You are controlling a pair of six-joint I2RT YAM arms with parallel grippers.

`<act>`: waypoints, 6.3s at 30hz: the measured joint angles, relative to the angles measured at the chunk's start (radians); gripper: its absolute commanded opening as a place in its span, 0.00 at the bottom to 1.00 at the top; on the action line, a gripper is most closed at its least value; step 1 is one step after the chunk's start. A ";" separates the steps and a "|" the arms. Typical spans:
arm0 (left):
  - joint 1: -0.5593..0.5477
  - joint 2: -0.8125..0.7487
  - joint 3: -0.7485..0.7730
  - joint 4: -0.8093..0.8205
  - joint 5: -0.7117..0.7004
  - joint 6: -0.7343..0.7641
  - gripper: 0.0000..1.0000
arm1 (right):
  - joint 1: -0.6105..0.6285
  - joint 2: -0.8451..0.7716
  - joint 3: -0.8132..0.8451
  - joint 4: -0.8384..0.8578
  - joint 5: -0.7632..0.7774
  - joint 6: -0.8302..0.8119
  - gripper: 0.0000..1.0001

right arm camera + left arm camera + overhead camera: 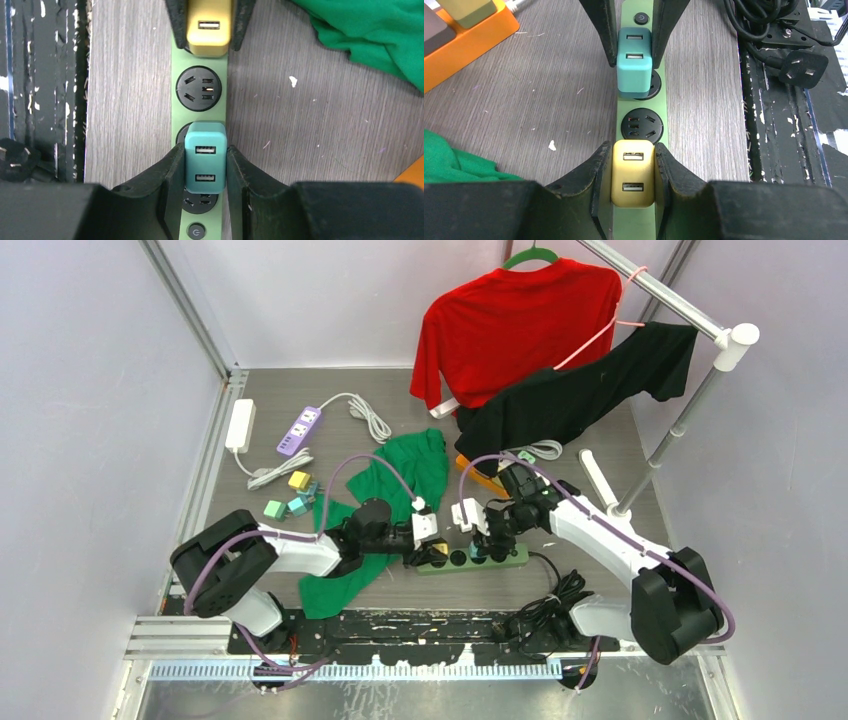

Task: Pull the plug off the socket
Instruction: Remove the plug from the socket, then place the plug at the center of the board.

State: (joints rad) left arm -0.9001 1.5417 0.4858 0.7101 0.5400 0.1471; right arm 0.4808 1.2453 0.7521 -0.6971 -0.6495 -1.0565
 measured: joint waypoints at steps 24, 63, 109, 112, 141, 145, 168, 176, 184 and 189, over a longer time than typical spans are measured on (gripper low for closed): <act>-0.002 0.015 0.003 0.019 0.004 0.018 0.00 | -0.008 0.000 0.012 -0.043 -0.014 -0.040 0.01; -0.008 0.039 0.016 0.039 -0.001 0.021 0.02 | -0.018 -0.036 0.033 -0.105 -0.111 -0.084 0.01; -0.008 -0.400 -0.031 -0.260 -0.330 -0.921 0.85 | -0.119 0.224 0.309 -0.192 -0.240 0.713 0.01; -0.060 -0.357 0.030 -0.354 -0.408 -0.934 0.87 | -0.119 0.232 0.310 -0.198 -0.243 0.716 0.01; -0.408 0.013 0.579 -0.892 -1.112 -0.959 0.60 | -0.129 0.256 0.327 -0.220 -0.256 0.719 0.01; -0.408 0.038 0.589 -0.892 -1.112 -0.967 0.60 | -0.129 0.256 0.327 -0.224 -0.262 0.719 0.01; -0.414 0.103 0.609 -0.882 -1.161 -0.968 0.00 | -0.130 0.262 0.339 -0.229 -0.269 0.691 0.52; -0.428 0.037 0.548 -0.906 -1.197 -0.948 0.00 | -0.136 0.262 0.358 -0.224 -0.258 0.639 0.99; -0.417 -0.020 0.541 -1.046 -1.307 -0.948 0.00 | -0.132 0.262 0.372 -0.268 -0.273 0.632 0.99; -0.404 -0.039 0.541 -1.171 -1.421 -0.972 0.00 | -0.129 0.262 0.372 -0.288 -0.272 0.632 0.99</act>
State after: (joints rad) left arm -1.3045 1.5028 1.0267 -0.4610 -0.8814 -0.8253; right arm 0.3523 1.5078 1.1244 -0.9855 -0.9218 -0.4244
